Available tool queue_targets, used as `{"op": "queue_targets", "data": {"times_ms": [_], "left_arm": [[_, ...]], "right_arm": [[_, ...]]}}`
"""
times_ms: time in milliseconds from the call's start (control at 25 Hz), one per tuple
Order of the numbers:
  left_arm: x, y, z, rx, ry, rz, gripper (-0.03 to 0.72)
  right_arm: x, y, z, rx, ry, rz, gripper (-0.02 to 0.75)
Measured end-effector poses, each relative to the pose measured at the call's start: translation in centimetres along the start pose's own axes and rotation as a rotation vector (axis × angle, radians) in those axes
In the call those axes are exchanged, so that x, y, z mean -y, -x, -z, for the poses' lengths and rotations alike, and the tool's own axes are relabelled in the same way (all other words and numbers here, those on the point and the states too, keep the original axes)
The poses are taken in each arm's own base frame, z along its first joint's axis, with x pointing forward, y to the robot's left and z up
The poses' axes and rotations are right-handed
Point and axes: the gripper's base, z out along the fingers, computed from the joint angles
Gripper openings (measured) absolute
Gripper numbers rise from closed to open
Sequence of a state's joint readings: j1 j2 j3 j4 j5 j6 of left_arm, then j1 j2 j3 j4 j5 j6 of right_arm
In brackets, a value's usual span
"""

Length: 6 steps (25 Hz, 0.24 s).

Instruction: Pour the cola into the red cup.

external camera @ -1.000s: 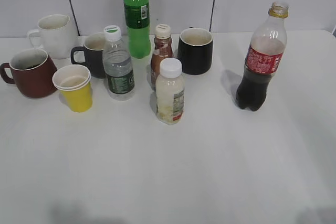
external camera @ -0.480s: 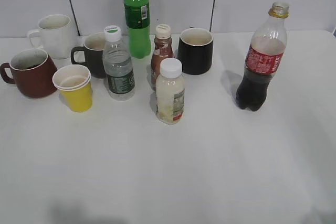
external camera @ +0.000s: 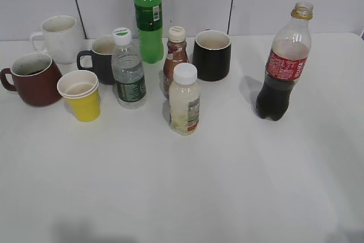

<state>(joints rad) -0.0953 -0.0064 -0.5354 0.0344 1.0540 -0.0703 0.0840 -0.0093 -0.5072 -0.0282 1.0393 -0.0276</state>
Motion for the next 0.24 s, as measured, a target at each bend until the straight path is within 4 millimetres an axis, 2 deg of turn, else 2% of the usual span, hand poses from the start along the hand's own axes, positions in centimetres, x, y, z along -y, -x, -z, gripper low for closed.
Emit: {"op": "queue_targets", "data": {"times_ms": [240], "left_arm": [[0.0,0.0,0.0,0.0,0.0,0.0,0.238]], "right_arm": [[0.0,0.0,0.0,0.0,0.0,0.0,0.592]]}}
